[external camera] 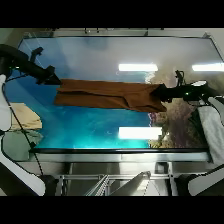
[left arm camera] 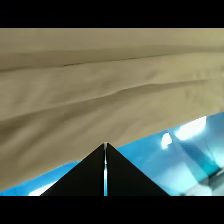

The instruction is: Fold the shirts.

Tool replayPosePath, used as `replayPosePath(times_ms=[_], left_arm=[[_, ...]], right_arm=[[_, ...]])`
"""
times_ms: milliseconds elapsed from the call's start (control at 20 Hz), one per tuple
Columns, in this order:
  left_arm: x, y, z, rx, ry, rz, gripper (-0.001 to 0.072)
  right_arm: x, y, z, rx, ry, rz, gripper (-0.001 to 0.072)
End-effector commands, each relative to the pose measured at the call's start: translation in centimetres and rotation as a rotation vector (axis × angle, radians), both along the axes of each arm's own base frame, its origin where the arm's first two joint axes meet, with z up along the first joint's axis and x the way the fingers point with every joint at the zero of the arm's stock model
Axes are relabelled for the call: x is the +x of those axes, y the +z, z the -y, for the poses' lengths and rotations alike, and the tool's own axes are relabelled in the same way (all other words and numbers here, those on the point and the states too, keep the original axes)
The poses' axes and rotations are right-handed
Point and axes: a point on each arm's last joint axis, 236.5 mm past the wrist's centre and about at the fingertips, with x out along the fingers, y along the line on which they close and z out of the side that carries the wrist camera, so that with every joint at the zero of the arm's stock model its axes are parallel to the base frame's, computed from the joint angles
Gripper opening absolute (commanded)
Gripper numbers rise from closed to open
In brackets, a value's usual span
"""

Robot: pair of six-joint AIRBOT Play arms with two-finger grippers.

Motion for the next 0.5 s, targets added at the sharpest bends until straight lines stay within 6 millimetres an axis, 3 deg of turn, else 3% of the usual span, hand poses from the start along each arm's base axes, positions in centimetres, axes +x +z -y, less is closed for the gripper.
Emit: replayPosePath(times_ms=[0,50,150,300,450], left_arm=[[-0.7,-2.4,5.9,0.001,-0.114,-0.036,0.0023],[-1.0,-3.7,8.0,0.002,-0.150,-0.049,0.0023],[-1.7,-6.7,12.7,0.012,-0.223,-0.069,0.0023],[-2.3,-10.4,18.7,0.025,-0.284,-0.043,0.0022],[-4.1,-12.1,23.3,0.034,-0.334,-0.051,0.0022]], right_arm=[[-0.2,0.6,-3.5,0.043,0.082,-0.010,0.0075],[-0.3,0.9,-3.6,0.051,0.091,-0.011,0.0019],[-0.6,1.9,-3.1,0.065,0.118,-0.009,0.0018],[-1.5,3.8,-0.5,0.083,0.130,-0.016,0.0017],[-2.3,6.0,2.7,0.120,0.106,-0.014,0.0017]])
